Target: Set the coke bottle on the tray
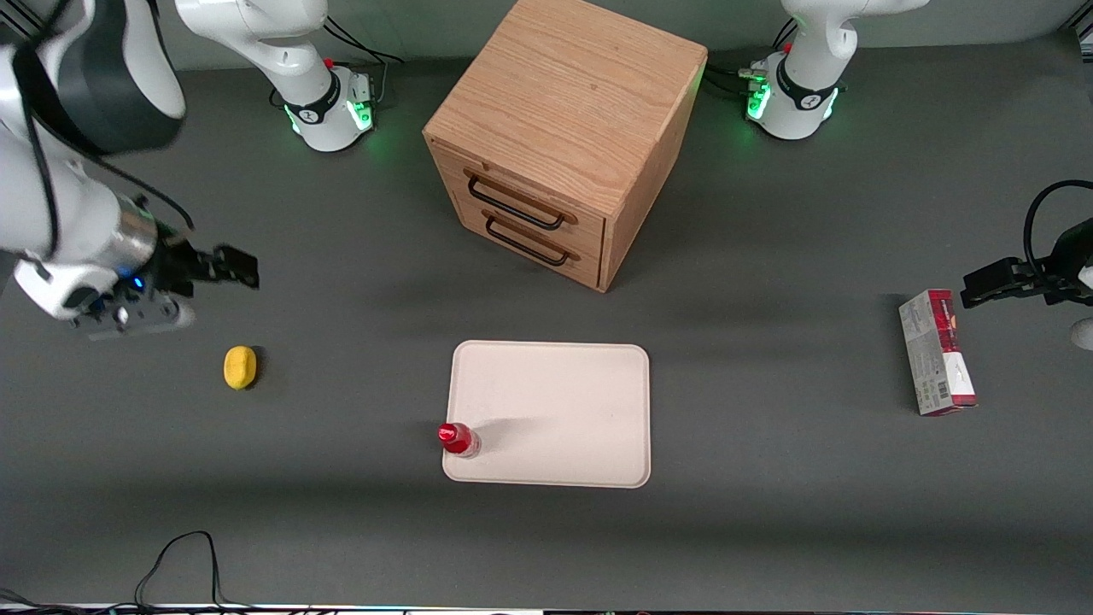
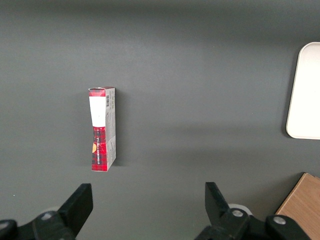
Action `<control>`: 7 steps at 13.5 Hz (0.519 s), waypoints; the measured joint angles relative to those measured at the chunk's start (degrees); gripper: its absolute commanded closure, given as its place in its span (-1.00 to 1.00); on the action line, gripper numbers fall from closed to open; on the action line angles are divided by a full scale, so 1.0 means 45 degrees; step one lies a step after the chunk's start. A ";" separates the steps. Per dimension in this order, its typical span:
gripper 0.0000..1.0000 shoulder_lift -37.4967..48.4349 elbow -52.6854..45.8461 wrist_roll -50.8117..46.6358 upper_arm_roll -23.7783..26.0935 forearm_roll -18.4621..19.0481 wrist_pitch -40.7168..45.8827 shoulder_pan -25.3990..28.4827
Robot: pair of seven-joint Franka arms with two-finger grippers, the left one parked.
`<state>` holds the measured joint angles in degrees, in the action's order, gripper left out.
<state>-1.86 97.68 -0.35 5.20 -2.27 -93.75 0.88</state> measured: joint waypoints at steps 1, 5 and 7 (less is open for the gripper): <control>-1.00 0.0708 0.0574 0.0519 -0.0418 -0.0269 0.0032 0.0009; -1.00 0.1724 0.1530 0.1115 -0.1318 -0.0440 0.0084 0.0709; -1.00 0.1635 0.1658 0.1108 -0.2612 -0.0438 0.0080 0.2206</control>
<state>5.50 105.14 4.63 -6.55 -4.24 -93.39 10.81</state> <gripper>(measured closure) 0.000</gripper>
